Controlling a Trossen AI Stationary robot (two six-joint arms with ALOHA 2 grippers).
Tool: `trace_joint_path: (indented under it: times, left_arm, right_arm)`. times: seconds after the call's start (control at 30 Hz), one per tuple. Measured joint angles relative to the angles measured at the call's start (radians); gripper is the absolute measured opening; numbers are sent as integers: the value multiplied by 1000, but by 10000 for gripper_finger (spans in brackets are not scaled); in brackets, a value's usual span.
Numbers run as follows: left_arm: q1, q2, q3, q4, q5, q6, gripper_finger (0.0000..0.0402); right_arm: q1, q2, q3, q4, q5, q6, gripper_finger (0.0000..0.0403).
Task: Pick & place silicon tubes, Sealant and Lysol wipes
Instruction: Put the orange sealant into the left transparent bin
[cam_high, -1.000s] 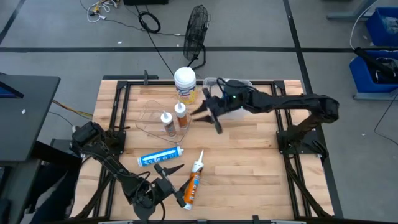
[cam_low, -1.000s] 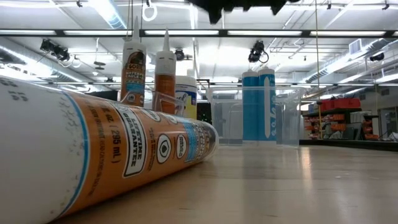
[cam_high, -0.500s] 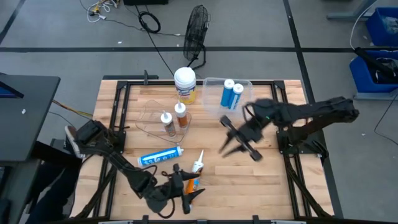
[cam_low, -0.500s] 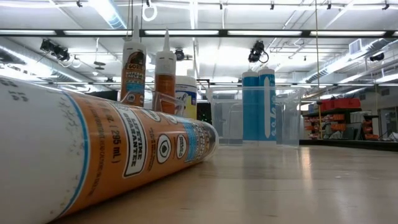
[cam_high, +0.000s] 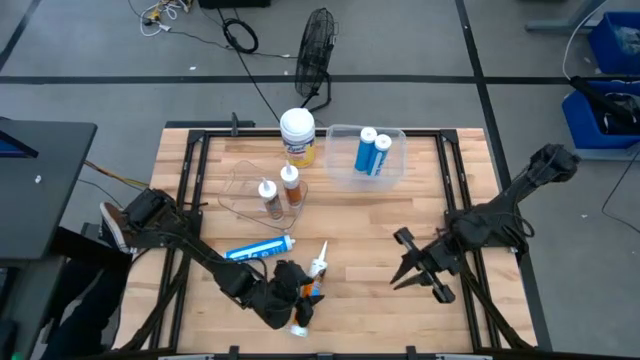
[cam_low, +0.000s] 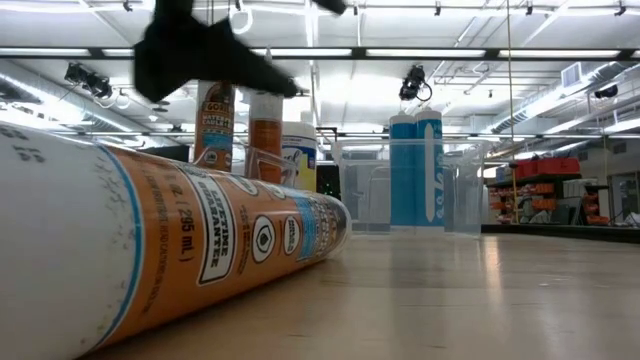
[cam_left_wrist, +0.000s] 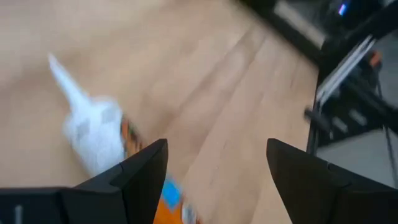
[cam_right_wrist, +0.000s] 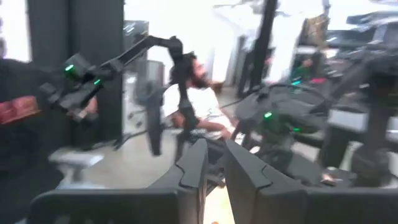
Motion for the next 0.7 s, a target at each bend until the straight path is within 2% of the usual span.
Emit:
trace_joint_path:
  times: [0.13,0.27,0.4,0.53,0.7]
  left_arm:
    - [16,0,0,-68,142,-94,283]
    - [20,0,51,-162,224,-139,307]
    - [19,0,170,-361,261,-163,339]
    - [20,0,260,-564,269,-252,364]
    - [31,19,266,-545,316,-334,369]
  right_arm:
    - [66,-10,-91,92,132,-5,55]
    - [101,-9,-144,135,169,23,55]
    - [124,-9,-168,143,189,38,55]
    - [138,-9,-180,143,195,41,55]
    - [153,-9,-180,118,196,41,55]
